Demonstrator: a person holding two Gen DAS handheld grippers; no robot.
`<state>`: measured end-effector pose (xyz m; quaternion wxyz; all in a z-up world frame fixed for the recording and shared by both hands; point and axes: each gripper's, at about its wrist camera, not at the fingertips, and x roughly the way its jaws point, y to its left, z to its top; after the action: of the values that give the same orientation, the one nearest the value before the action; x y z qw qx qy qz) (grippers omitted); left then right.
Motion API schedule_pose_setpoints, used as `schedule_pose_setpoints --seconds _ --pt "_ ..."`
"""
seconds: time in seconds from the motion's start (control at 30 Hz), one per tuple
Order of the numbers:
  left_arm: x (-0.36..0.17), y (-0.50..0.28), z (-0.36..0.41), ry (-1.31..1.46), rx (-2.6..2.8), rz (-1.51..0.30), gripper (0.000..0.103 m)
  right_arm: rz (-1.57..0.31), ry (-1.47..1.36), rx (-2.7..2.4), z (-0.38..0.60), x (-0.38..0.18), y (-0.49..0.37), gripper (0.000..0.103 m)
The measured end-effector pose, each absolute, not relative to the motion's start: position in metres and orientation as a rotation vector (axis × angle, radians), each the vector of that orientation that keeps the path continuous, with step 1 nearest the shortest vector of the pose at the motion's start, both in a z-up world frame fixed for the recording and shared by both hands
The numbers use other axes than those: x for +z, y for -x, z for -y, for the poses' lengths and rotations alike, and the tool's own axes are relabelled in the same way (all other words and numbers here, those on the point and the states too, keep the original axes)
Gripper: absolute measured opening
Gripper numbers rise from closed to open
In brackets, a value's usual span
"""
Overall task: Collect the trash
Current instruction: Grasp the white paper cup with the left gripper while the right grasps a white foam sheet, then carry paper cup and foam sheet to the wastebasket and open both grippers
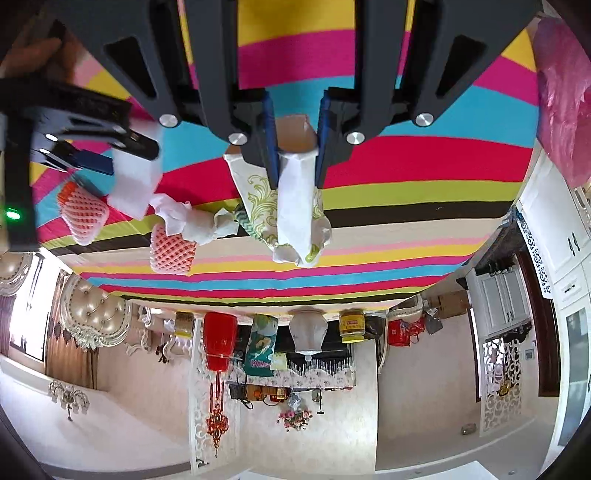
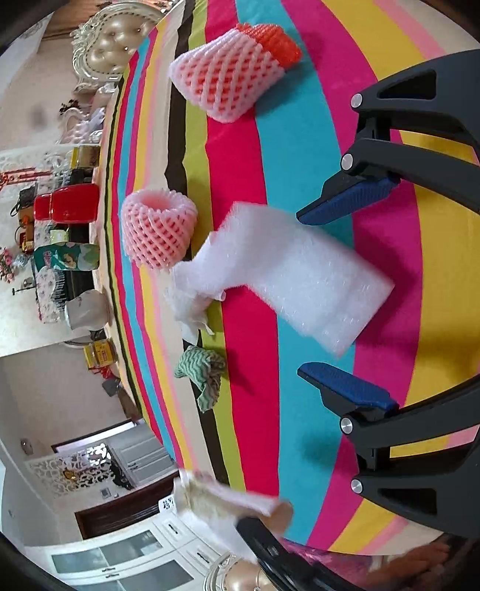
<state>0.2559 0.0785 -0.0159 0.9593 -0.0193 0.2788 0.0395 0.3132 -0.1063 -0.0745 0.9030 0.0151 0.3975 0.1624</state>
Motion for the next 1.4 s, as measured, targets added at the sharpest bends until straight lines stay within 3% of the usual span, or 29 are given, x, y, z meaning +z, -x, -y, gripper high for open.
schedule_pose_setpoints --seconds 0.13,0.2,0.23,0.37,1.4 --pt "-0.014 -0.243 -0.088 0.046 0.069 -0.562 0.018 -0.836 0.014 0.268 0.093 -0.076 -0.320 0.076" --pt "-0.014 -0.240 -0.090 0.055 0.071 -0.561 0.018 -0.838 0.046 0.245 0.089 -0.077 -0.320 0.070" --pt "-0.014 -0.237 -0.094 0.064 0.073 -0.561 0.018 -0.833 0.054 0.233 0.088 -0.076 -0.318 0.062" --pt "-0.016 -0.228 -0.102 0.086 0.089 -0.566 0.018 -0.817 0.010 0.255 0.099 -0.074 -0.316 0.056" --pt "-0.035 -0.171 -0.126 0.077 0.233 -0.595 0.018 -0.616 0.068 0.589 0.049 -0.034 -0.214 0.056"
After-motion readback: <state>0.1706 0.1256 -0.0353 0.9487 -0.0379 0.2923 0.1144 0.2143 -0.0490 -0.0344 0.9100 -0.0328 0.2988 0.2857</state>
